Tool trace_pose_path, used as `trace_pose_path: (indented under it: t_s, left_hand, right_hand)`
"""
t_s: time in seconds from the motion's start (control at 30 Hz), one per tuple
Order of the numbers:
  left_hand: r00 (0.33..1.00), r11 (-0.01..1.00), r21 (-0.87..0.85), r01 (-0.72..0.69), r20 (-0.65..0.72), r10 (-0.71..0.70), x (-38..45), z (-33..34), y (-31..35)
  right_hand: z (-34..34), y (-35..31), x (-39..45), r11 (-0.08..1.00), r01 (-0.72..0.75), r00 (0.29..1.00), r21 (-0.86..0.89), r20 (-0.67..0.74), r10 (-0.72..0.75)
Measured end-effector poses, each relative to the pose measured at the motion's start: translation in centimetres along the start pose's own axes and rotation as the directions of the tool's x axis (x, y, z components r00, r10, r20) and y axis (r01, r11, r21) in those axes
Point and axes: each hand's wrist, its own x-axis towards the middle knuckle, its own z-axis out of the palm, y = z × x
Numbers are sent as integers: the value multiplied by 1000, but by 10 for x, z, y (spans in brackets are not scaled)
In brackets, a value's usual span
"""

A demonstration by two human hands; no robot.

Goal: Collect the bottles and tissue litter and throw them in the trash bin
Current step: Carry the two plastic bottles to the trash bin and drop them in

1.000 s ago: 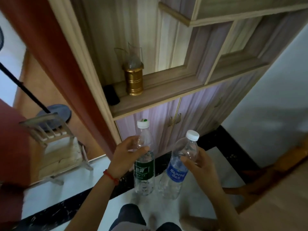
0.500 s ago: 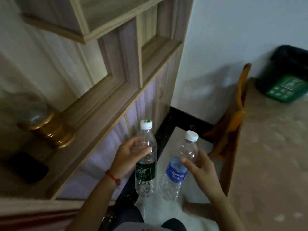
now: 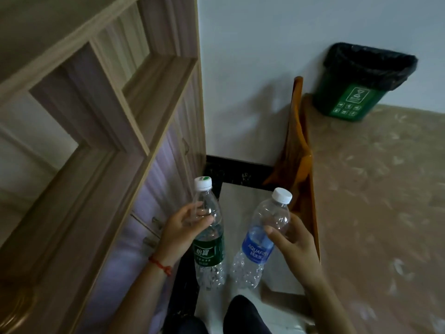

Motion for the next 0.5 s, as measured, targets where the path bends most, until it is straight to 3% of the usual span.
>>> trace_pose_path:
  t_s: [0.5]
  left_hand:
    - [1000,1000,-2,-14,19,14,183,65,58]
  right_hand:
    - [-38,-40,207,999,36,997,-33,65,-34]
